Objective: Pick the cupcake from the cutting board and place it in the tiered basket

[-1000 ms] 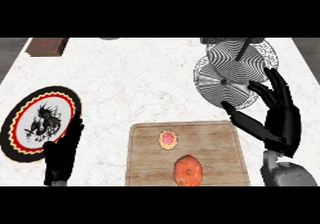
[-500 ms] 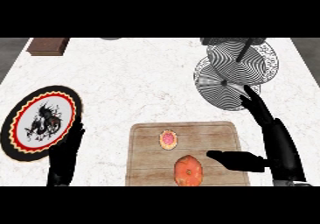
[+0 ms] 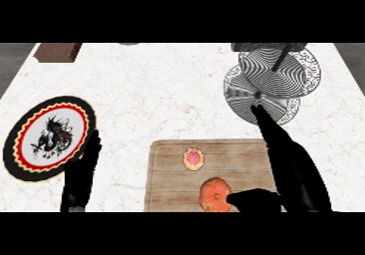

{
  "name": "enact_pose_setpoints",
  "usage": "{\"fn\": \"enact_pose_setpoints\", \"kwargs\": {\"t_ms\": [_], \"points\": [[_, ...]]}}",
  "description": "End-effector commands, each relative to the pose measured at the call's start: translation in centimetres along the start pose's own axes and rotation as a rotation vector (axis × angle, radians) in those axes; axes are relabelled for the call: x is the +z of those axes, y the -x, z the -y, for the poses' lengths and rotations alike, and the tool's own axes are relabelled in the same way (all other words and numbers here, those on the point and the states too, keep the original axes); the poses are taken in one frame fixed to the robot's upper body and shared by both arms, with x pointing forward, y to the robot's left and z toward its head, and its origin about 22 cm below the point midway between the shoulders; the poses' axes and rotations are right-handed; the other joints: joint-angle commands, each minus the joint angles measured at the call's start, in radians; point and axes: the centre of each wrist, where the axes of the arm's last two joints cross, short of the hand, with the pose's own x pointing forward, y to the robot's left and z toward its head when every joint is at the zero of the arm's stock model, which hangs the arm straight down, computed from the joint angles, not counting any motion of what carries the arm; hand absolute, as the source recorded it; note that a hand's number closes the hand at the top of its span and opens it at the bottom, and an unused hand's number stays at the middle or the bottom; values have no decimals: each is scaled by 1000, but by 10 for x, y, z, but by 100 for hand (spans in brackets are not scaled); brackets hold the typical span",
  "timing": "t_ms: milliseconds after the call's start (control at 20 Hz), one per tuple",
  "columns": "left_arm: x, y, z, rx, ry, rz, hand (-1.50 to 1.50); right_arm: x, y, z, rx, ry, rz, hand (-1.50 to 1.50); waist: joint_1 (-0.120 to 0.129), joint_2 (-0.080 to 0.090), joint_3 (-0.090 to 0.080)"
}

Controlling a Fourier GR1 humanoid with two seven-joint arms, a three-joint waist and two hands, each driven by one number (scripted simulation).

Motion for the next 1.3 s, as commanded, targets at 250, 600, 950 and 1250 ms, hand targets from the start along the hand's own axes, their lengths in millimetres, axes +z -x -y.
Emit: {"fn": "enact_pose_setpoints", "kwargs": {"t_ms": [250, 600, 950, 1250], "points": [[-6, 4, 1, -5, 1, -12, 0, 4, -72, -49, 146, 32, -107, -150, 4, 5, 3], [-1, 12, 2, 8, -11, -10, 0, -20, -64, -74, 349, -38, -217, -150, -1, 6, 2], [-4, 3, 2, 10, 4, -1, 0, -15, -80, -102, 348, -99, -246, -150, 2, 6, 4], [-9, -6, -4, 8, 4, 11, 0, -27, -79, -107, 375, -143, -251, -150, 3, 6, 4]]}}
